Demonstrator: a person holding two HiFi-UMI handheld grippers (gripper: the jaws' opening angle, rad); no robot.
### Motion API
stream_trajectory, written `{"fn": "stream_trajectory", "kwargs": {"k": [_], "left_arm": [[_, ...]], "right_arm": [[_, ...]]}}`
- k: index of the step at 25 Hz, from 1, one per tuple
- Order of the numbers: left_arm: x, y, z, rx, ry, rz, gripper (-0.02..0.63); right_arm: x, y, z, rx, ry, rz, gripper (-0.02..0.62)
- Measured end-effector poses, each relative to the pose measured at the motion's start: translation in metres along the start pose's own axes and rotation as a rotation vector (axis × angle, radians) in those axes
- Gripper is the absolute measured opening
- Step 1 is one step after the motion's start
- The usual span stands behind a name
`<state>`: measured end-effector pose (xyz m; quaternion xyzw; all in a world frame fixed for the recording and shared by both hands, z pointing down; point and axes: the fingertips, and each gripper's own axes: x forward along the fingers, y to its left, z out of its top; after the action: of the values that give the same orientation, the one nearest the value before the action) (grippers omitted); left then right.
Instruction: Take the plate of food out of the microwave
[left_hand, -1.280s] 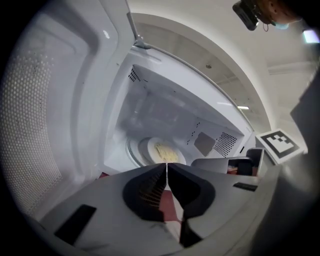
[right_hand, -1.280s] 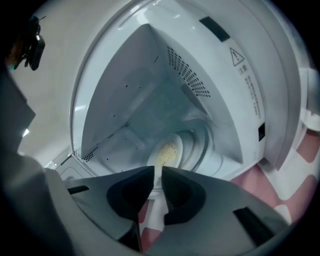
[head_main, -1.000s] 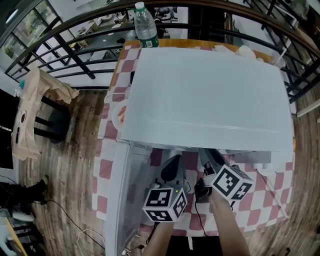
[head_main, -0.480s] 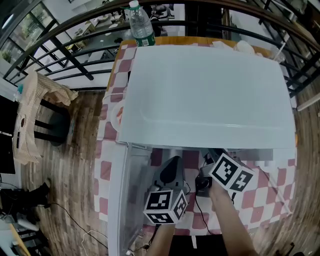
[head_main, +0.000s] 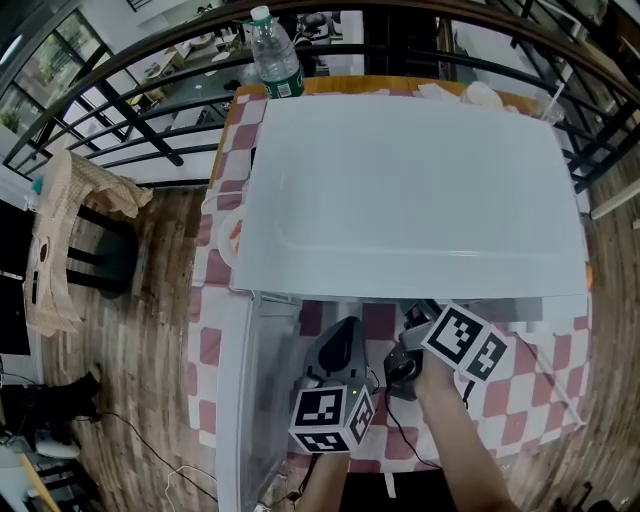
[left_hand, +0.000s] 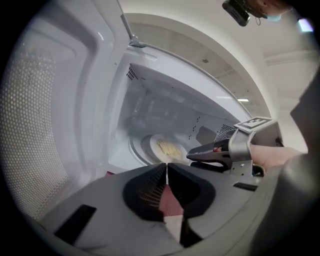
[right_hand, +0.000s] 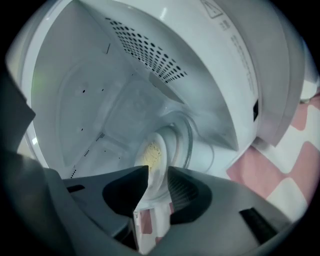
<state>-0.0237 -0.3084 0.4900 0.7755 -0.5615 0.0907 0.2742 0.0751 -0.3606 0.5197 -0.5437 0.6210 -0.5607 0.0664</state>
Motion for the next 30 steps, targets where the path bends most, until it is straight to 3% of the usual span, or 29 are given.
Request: {"fn": "stream_trajectory", "kwargs": {"k": [11,18,20,26,30], "left_arm": [[-0.003,0.006,0.0,-0.013,-0.004,0.018,0.018],[-0.005,0.01,-0.001,-0.02,-0.003,0.024,0.018],[-0.005,0.011,-0.002,-0.017,-0.001,0.025,0.018],[-0.003,0.009,-0.003,-0.019,0.0,0.023,0.018],[-0.002,0.007,-0.004,-0.016,0.005,0.018,0.018]], "right_arm": [[0.007,0.0,-0.01,0.204,0.043,0.009,0.141],[0.01,0.001,-0.009,0.256,0.048,0.006,0.141],[0.011,0.0,-0.008,0.258,0.047,0.006,0.093],[0.012,0.0,-0.009,0.239,0.048,0.002,0.078],[0.011,-0.003,-0.014,0.262,0.058,0.011,0.018]]}}
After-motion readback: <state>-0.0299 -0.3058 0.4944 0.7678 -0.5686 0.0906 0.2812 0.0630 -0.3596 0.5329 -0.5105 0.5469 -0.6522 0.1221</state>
